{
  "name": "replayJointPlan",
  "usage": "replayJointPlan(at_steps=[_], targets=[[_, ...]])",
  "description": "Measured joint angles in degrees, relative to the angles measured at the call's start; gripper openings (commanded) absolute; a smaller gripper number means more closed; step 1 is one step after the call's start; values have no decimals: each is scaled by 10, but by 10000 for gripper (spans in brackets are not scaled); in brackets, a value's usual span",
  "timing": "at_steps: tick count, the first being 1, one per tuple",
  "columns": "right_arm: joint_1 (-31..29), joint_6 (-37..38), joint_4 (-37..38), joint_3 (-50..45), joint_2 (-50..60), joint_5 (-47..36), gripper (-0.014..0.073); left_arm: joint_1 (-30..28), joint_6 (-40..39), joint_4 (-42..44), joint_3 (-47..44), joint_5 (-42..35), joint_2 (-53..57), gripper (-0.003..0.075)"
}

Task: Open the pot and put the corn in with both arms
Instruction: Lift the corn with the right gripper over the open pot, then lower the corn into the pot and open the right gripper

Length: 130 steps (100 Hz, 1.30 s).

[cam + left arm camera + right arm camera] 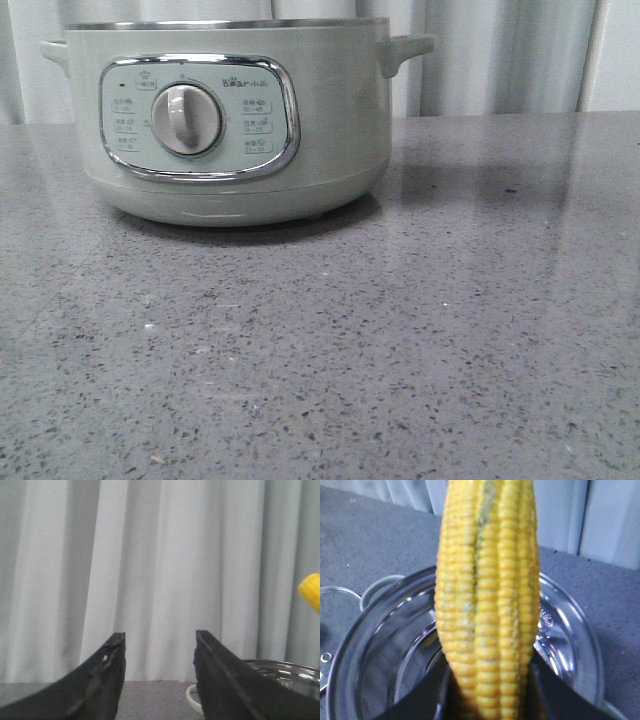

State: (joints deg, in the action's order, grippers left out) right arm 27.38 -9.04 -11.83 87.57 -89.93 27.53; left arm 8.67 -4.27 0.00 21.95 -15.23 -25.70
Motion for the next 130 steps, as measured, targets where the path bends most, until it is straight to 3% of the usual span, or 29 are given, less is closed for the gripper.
replayJointPlan(at_steps=[7,14,19,31,38,42,51,58,67,78,85,90,112,130], targets=[[6,0,1,4,-29,-4,-22,13,0,0,0,0,0,270],[10,0,2,4,-60,-4,56,25,0,0,0,0,0,270],[11,0,2,4,-75,-2,158,34,0,0,0,0,0,270],[11,0,3,4,-93,17,514,50,0,0,0,1,0,270],[11,0,3,4,-93,24,632,57,0,-11,0,1,0,270],[11,0,3,4,-90,29,651,60,0,-23,0,1,0,270],[11,0,4,5,-78,49,620,63,0,-45,0,1,0,270],[11,0,10,5,-59,70,547,63,0,-53,0,2,0,266],[11,0,23,5,-17,93,356,63,0,-58,0,7,10,212],[11,0,53,-11,56,109,97,63,0,-57,0,53,44,81],[11,0,74,-39,119,110,-5,63,0,-52,0,109,72,-17],[11,0,87,-67,174,109,-53,63,0,-46,0,152,94,-20],[11,0,118,-259,411,48,-66,63,0,-36,0,330,163,-20],[11,0,144,-438,591,-13,-66,63,0,-35,-15,347,168,-20]])
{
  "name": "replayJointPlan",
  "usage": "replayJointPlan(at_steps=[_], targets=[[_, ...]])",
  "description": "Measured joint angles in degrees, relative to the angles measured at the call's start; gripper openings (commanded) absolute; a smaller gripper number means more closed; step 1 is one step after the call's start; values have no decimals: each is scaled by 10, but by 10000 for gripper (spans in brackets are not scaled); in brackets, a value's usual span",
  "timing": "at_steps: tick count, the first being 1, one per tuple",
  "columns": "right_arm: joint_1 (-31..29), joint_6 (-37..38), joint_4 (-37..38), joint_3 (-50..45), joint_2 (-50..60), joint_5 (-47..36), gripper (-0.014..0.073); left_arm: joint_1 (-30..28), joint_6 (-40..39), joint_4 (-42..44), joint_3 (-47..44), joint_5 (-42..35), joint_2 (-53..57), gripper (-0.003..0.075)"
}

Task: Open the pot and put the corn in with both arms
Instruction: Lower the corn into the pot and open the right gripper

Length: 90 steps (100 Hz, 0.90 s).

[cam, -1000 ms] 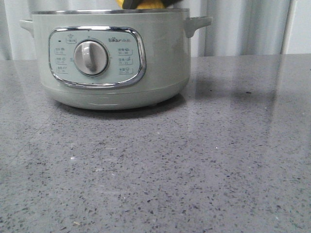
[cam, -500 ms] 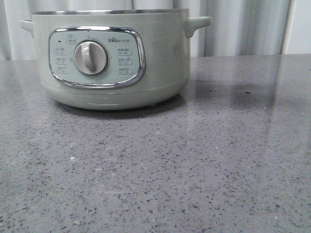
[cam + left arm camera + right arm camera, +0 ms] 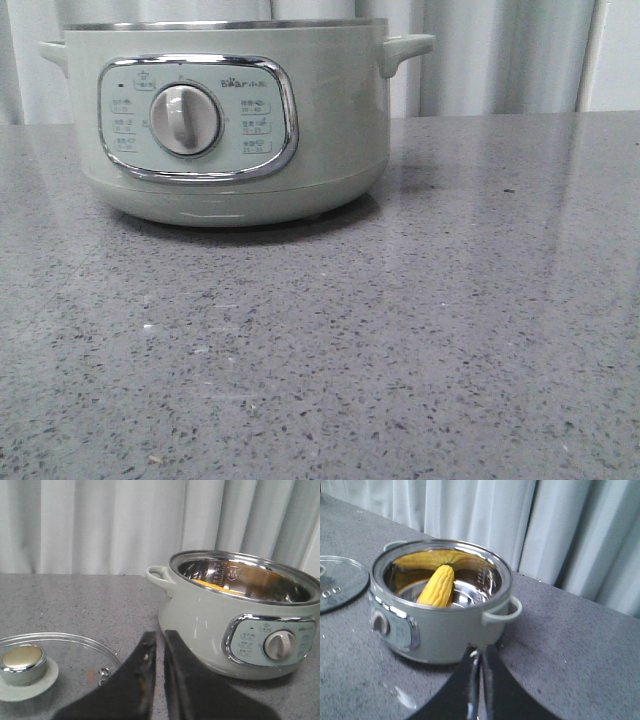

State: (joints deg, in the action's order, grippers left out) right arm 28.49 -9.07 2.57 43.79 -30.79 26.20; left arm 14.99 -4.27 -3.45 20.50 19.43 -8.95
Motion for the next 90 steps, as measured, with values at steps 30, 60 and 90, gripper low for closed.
replayJointPlan(at_steps=[30,60,90], targets=[[0,-1,3,-115,179,-92,-66,0,0,1,-19,-25,0,-20],[0,-1,3,-119,202,-104,-66,0,0,1,-19,-28,0,-20],[0,-1,3,-119,202,-104,-66,0,0,1,-21,-30,0,-20]])
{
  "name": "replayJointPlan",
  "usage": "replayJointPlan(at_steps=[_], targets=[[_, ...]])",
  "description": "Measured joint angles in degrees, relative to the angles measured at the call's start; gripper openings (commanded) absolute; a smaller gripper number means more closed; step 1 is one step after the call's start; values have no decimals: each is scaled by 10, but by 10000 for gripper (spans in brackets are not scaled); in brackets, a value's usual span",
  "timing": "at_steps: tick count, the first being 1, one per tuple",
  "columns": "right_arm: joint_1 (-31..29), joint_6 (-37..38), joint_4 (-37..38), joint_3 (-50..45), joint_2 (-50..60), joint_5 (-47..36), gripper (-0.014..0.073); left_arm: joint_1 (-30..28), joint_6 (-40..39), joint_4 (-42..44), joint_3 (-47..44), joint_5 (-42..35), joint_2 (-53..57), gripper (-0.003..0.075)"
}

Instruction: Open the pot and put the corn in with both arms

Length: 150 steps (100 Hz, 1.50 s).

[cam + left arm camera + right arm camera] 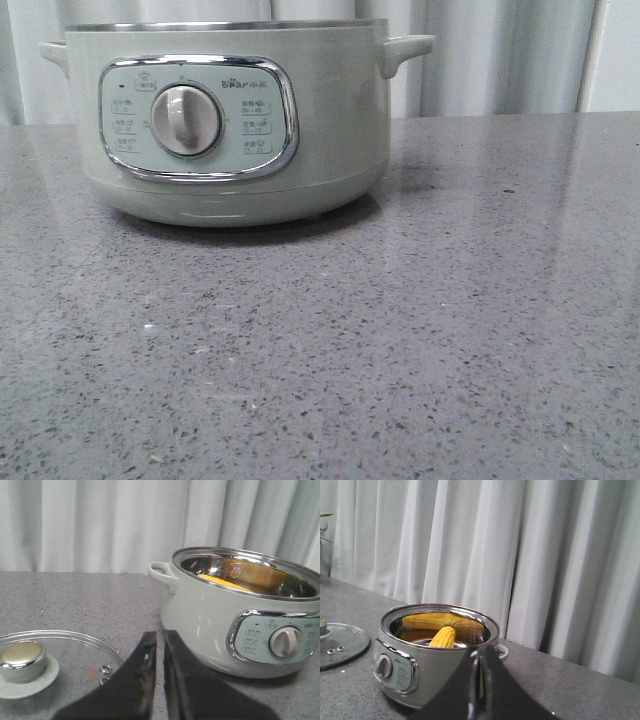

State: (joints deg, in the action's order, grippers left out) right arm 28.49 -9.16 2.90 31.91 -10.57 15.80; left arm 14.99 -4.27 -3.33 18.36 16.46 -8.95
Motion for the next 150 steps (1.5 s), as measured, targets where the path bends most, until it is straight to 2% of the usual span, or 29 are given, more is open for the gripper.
replayJointPlan(at_steps=[8,30,42,60,74,150], targets=[[0,0,0,0,0,0,-66,0,0,4,-8,-3,0,-20],[0,0,0,0,0,0,-66,-20,15,101,-68,-10,43,-20],[0,0,0,0,0,0,-66,-51,27,93,-125,-10,88,-20],[0,0,1,0,0,0,-66,-104,29,58,-183,0,92,-20],[0,0,1,0,0,0,-66,-123,29,59,-184,17,92,-20],[0,0,1,0,0,0,-66,-123,29,60,-184,28,92,-20]])
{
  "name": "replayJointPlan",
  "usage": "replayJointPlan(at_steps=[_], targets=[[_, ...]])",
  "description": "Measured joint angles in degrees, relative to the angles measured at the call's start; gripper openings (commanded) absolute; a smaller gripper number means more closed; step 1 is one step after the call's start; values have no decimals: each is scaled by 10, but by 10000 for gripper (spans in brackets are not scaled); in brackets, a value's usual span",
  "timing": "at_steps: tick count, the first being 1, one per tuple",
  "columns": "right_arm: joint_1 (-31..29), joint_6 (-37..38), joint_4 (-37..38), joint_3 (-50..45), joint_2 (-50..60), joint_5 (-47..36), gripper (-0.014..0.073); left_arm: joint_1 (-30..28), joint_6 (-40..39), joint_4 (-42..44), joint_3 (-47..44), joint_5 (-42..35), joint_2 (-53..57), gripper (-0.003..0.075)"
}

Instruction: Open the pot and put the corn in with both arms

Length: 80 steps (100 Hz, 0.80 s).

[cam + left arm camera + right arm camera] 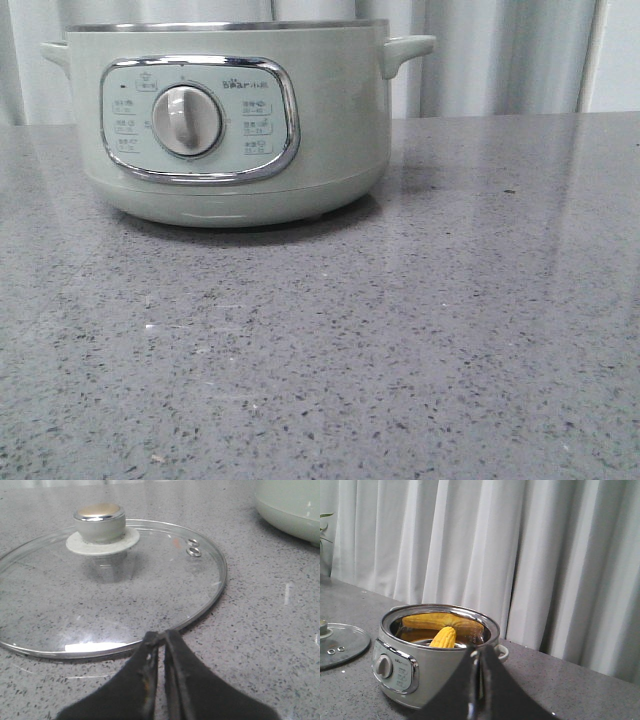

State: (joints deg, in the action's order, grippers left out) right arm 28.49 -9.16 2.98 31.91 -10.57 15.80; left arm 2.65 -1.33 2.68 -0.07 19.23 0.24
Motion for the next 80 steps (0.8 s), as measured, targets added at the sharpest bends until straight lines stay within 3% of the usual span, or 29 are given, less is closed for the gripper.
replayJointPlan(at_steps=[21,62,80], targets=[[-14,0,8,-19,18,13,-66,0,0,0,0,0,0,-20],[-273,0,-30,-264,71,-16,-66,0,0,0,0,0,0,-20],[-311,0,-30,-324,102,-23,-67,0,0,0,0,0,0,-20]])
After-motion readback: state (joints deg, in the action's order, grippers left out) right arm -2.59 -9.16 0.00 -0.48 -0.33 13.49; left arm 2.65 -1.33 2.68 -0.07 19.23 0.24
